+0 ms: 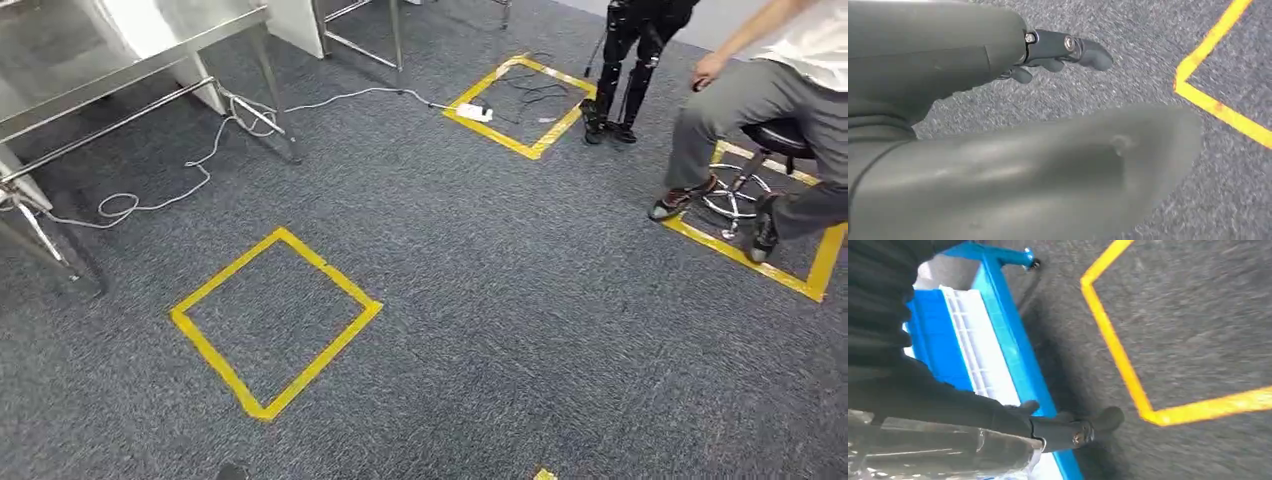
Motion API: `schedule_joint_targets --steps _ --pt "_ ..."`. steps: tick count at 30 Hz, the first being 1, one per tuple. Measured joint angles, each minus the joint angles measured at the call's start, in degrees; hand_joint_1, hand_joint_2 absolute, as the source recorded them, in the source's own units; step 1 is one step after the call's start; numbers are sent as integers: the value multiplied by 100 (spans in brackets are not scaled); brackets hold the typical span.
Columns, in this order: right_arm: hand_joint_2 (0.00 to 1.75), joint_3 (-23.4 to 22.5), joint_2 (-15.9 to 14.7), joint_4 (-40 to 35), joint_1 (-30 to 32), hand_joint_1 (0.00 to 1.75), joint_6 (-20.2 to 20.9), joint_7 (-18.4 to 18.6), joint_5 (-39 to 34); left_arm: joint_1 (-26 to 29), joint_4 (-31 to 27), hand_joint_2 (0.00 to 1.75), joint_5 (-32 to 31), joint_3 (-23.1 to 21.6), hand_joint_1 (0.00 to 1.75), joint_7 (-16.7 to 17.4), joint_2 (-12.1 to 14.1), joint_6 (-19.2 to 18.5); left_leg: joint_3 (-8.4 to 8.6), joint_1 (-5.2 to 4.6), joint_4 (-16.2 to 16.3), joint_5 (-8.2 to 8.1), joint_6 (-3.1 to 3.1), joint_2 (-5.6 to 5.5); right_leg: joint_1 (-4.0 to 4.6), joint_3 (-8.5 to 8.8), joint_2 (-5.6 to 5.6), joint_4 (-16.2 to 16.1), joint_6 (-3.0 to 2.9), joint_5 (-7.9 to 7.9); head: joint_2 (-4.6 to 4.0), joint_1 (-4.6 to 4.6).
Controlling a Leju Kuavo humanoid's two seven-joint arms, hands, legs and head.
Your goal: Take the parts from the cabinet and place them on the table.
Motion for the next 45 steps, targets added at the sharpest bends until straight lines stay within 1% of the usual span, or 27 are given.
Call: schedule_joint_targets --steps 2,4,6,8,9,10,13,14,15,16,17,20,22,24,25,26,29,30,31,32,34,36,39,40,41,44,45 --pt "175 0 0 0 -32 0 4 0 4 34 7 0 0 0 0 -2 -7 0 -292 18 745 -540 -15 -413 19 -60 132 2 -79 51 0 -5" --pt "175 0 0 0 -34 0 15 0 4 50 7 0 0 0 0 2 -2 0 -652 17 1613 -910 -4 -477 76 -111 292 6 -117 82 0 -5" --pt "175 0 2 0 -9 0 39 15 4 62 7 0 -2 2 0 41 -2 -6 -622 7 1600 -758 75 -502 132 -127 457 7 -147 112 0 -3" --pt "175 0 13 2 -3 0 46 31 4 62 7 0 -11 2 0 77 2 -15 -170 -53 706 -238 233 -606 171 -112 630 7 -150 138 0 -3" --pt "175 0 31 2 -4 0 46 37 2 62 7 0 -26 0 0 94 18 -33 72 -106 210 18 342 -851 154 -118 700 -3 -157 158 0 -5" --pt "175 0 151 24 -12 0 50 46 2 62 9 0 -37 2 0 131 75 -48 123 -86 57 -32 476 -1254 122 -150 748 -4 -107 191 0 62" --pt "175 -4 122 26 -40 0 68 66 -2 74 20 0 -52 0 0 195 101 -85 98 -184 10 50 489 -1108 -40 -250 1018 -49 48 295 0 6" --pt "175 -4 158 31 -18 0 68 68 -2 71 20 0 -59 0 0 201 107 -90 159 -222 -148 127 562 -998 -17 -222 1104 -172 104 363 0 4" --pt "175 -4 157 35 -6 0 66 70 -2 66 17 0 -61 0 0 203 105 -92 376 -109 -605 247 616 -823 76 -227 1042 -167 80 393 0 6" --pt "175 -4 155 35 10 0 66 70 -9 49 20 0 -74 -2 0 212 90 -109 423 -159 -699 334 543 -722 104 -352 655 -30 48 277 0 13" --pt "175 -7 153 37 -21 0 66 79 -9 54 20 0 -87 -2 0 225 85 -120 430 -145 -775 384 585 -653 119 -500 416 317 7 71 0 57" --pt "175 -9 90 35 -61 0 61 81 -13 76 42 0 -103 -2 0 278 61 -144 355 -147 -753 388 466 -317 68 -1033 190 1482 47 -391 0 76" --pt "175 -11 81 35 -25 0 63 85 -13 73 44 0 -116 -2 0 315 52 -175 292 -123 -698 381 385 -159 14 -798 137 1199 183 -271 0 78" --pt "175 -11 70 35 -28 0 63 85 -13 70 42 0 -131 -4 0 439 44 -234 208 -81 -555 332 264 -7 -41 -107 -90 82 345 12 0 74" --pt "175 -13 79 35 -60 0 77 85 -13 67 37 0 -142 -4 0 470 55 -243 152 -107 -432 280 185 78 -43 67 -372 -225 321 8 0 78" --pt "175 -13 79 31 -83 0 94 85 -9 72 37 0 -149 -4 0 485 61 -247 104 -116 -370 225 113 139 45 54 -336 -154 278 58 0 78" --pt "175 -17 57 28 -38 0 107 85 -6 28 42 0 -164 -7 0 503 52 -251 134 -77 -301 203 49 290 52 -33 -117 -106 103 74 0 39" --pt "175 -22 57 28 -36 0 112 85 -7 23 42 0 -164 -7 0 505 52 -254 105 -26 -251 161 9 237 -5 -23 -42 -117 43 107 0 41" --pt "175 -28 63 28 -26 0 114 85 -9 19 41 0 -164 -7 0 505 52 -256 51 7 -78 -23 -27 -93 0 -35 12 -117 16 124 0 21" --pt "175 -35 61 28 -32 0 116 96 -9 25 44 175 -164 -4 0 509 50 -260 -97 21 303 -307 -27 -335 11 -49 62 -116 -25 145 0 24" --pt "175 -46 61 28 -52 0 120 98 2 42 50 175 -181 -4 0 669 48 -378 -509 19 1263 -794 -29 -485 52 -93 200 -116 -78 180 0 19" --pt "175 -50 57 28 -44 0 138 100 9 49 50 175 -243 -15 0 911 48 -555 -704 20 1688 -863 10 -502 90 -134 379 -110 -100 197 0 15" --pt "175 -57 59 28 -28 0 138 98 20 56 50 175 -293 -50 0 1008 50 -669 -148 14 554 -110 137 -657 118 -95 626 -106 -89 207 0 15" --pt "175 -57 70 28 -36 0 138 85 24 63 50 175 -291 -55 0 1012 52 -689 44 9 101 115 194 -943 112 -87 700 -111 -87 208 0 17" --pt "175 -57 90 28 -54 0 138 76 26 80 52 175 -291 -59 0 1023 74 -697 72 14 61 71 216 -1149 134 -123 746 -100 -45 231 0 41" --pt "175 -57 90 28 -36 0 144 70 52 80 48 175 -297 -83 0 1051 72 -686 70 -57 32 120 237 -973 10 -188 979 -143 87 319 0 0" --pt "175 -57 94 28 -23 0 146 70 52 75 46 175 -302 -90 0 1054 68 -682 147 -84 -138 174 284 -852 73 -197 1037 -192 141 353 0 8"
